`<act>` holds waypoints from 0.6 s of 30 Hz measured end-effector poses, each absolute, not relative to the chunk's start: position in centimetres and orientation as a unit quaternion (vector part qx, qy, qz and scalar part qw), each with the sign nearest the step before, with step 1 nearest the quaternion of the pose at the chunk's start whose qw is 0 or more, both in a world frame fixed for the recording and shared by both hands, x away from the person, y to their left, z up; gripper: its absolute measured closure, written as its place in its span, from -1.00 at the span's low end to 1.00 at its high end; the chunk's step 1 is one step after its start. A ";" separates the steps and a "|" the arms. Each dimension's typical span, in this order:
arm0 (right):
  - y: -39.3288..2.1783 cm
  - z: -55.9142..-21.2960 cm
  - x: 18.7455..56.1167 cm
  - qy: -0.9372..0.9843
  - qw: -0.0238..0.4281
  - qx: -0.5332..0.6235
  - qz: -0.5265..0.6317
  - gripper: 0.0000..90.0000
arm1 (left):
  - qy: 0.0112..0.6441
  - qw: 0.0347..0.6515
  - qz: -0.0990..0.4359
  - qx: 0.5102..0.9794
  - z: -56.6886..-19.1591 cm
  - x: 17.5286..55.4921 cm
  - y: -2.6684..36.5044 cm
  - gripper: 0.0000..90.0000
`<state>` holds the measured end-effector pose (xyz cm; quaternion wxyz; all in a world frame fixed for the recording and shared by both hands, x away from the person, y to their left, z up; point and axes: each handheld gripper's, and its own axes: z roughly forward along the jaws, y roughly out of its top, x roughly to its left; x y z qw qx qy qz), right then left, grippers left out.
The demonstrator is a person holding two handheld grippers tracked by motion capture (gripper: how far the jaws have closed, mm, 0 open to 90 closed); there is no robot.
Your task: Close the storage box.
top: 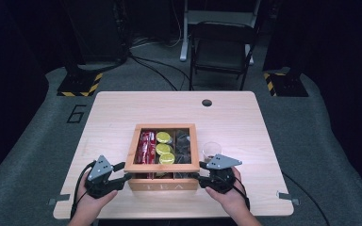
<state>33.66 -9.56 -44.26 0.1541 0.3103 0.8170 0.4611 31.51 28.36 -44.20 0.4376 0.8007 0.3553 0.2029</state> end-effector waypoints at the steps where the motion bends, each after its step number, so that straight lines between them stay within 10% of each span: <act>1: -9.6 -44.3 33.6 0.817 0.155 0.310 0.461 0.17 | 0.358 0.438 0.201 0.800 -44.3 31.5 28.4 0.15; 18: -9.7 -45.1 33.5 0.830 0.135 0.301 0.450 -0.07 | 0.367 0.431 0.183 0.803 -45.7 31.2 28.7 0.11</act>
